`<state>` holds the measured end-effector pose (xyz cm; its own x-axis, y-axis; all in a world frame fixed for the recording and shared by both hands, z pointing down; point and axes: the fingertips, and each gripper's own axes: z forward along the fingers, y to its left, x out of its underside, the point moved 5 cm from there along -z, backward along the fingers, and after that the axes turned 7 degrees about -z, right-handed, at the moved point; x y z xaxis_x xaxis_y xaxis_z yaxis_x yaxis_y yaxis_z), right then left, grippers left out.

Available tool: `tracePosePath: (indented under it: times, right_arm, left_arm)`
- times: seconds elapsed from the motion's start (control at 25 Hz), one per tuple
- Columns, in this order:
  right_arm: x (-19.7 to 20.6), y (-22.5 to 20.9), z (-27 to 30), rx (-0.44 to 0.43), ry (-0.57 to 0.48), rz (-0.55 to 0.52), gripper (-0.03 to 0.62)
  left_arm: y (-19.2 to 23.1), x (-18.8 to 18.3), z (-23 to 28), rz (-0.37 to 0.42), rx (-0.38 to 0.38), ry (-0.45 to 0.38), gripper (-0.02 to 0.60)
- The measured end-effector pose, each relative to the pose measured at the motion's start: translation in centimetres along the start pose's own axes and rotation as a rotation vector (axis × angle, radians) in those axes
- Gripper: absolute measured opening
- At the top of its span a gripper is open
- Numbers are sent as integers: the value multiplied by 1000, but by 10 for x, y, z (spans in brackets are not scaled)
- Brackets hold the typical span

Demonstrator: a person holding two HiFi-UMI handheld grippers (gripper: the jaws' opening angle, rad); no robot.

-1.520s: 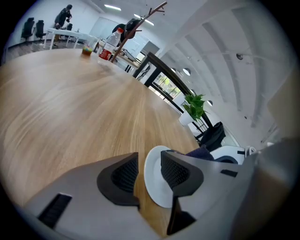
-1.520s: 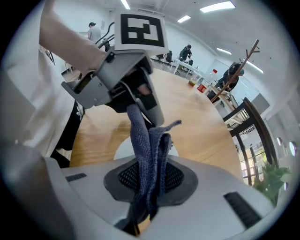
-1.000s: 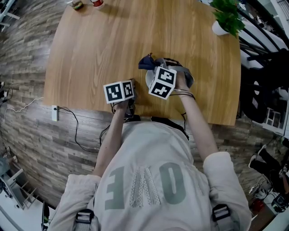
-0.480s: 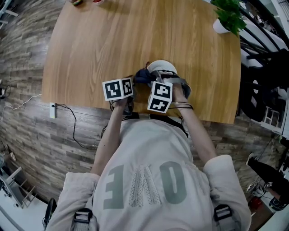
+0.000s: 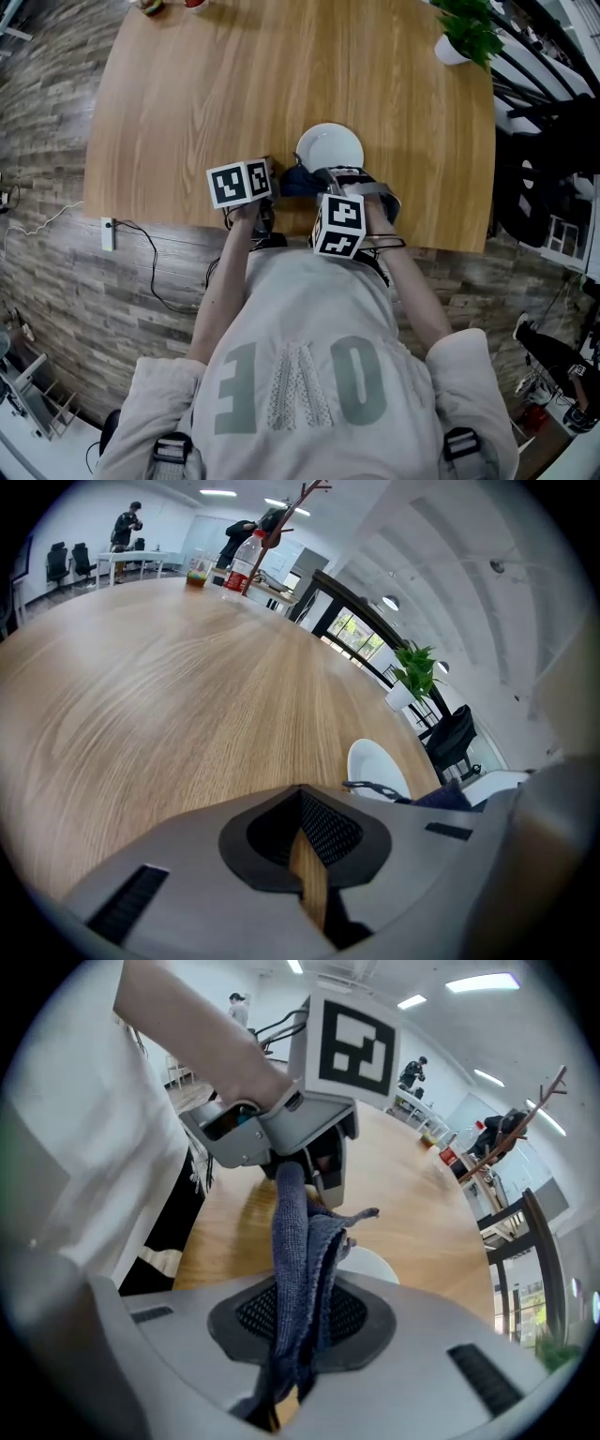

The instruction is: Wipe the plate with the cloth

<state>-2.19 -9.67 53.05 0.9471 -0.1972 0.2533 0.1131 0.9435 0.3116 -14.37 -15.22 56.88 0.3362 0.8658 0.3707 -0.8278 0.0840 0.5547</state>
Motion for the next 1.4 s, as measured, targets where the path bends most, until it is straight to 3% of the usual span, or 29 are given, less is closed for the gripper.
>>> tracePosePath:
  times: [0.12, 0.28, 0.4, 0.56, 0.68, 0.76, 0.84, 0.92, 1.4]
  right_arm:
    - [-1, -32, -28, 133, -108, 152, 61]
    - [3, -94, -92, 415, -325, 441, 61]
    - [15, -127, -151, 669, -530, 663, 61]
    - [47, -129, -214, 868, -845, 974, 61]
    - [63, -113, -234, 990, -881, 1076, 60]
    - [66, -103, -237, 1030, -840, 1067, 60]
    - [67, -98, -233, 1020, -823, 1079, 60]
    - [69, -95, -229, 1002, -829, 1098, 60]
    - [80, -90, -235, 1018, -837, 1087, 60]
  left_arm:
    - [-20, -22, -9, 24, 59, -84, 5]
    - [-76, -82, -51, 195, 153, -302, 5]
    - [-132, -124, -115, 330, 236, -530, 5]
    - [-193, -146, -198, 567, 296, -854, 5]
    - [-211, -135, -225, 667, 363, -985, 5]
    - [-207, -129, -222, 628, 376, -994, 5]
    - [-201, -127, -210, 552, 398, -949, 5]
    - [-201, -125, -203, 523, 422, -943, 5]
    - [-223, -119, -202, 677, 333, -1028, 5]
